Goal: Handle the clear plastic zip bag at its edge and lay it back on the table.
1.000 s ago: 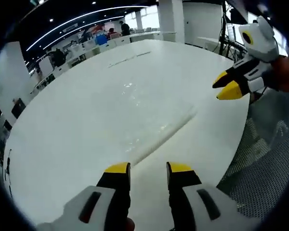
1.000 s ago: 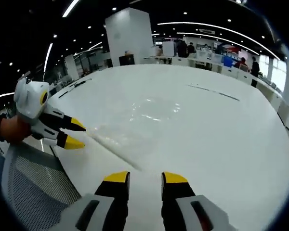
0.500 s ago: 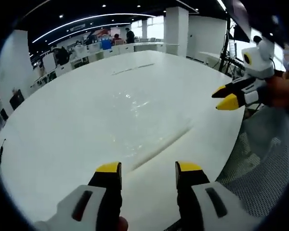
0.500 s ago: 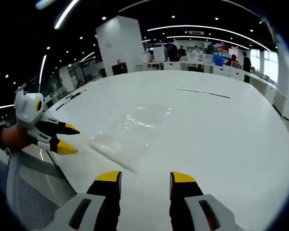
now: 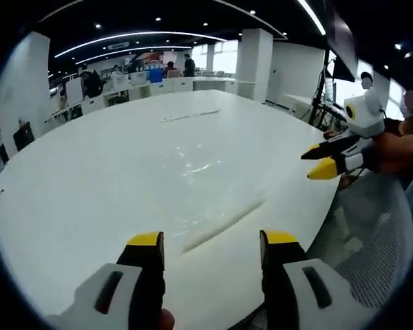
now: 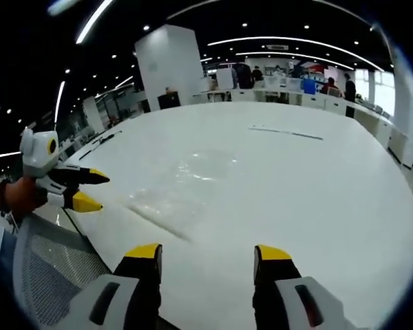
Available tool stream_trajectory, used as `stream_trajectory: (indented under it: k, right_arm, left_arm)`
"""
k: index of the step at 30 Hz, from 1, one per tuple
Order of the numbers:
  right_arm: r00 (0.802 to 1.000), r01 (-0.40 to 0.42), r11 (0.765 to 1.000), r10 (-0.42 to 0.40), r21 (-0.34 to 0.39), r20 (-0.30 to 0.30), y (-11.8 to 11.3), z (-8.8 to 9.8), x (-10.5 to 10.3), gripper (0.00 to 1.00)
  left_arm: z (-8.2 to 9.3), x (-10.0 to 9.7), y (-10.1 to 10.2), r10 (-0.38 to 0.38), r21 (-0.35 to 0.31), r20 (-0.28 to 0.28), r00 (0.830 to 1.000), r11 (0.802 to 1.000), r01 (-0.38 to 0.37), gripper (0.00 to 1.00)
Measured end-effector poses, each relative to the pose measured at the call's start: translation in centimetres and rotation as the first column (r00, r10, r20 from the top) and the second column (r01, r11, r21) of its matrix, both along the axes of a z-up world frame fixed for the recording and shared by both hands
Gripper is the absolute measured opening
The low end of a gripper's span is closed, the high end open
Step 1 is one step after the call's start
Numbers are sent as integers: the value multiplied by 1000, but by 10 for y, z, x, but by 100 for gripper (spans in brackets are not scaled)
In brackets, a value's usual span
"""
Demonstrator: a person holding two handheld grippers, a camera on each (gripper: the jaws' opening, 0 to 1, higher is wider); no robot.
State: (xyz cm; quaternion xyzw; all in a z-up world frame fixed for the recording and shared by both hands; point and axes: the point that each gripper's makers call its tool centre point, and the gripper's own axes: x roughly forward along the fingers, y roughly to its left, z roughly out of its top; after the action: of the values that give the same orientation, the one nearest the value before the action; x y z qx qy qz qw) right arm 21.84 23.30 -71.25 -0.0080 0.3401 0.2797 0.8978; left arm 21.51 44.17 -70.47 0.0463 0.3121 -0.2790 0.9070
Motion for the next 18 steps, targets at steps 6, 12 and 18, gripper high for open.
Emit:
stream_trajectory:
  k: [6,12,18]
  right_arm:
    - [1000,5,1000,-5,21,0,-3,1,-8,58]
    - [1000,8,1000,-9,25,12,-7,3,-4,58]
    - [999,34,999,-35,40,26,-14,9,-3,59]
  left_arm:
    - [2,3,5,26,-14,-2,1000,1000,-26,57]
    - [2,4,9,41,-5,4,999,999,-41,64]
    - [7,7,16,85,-31,21,996,996,-84,64]
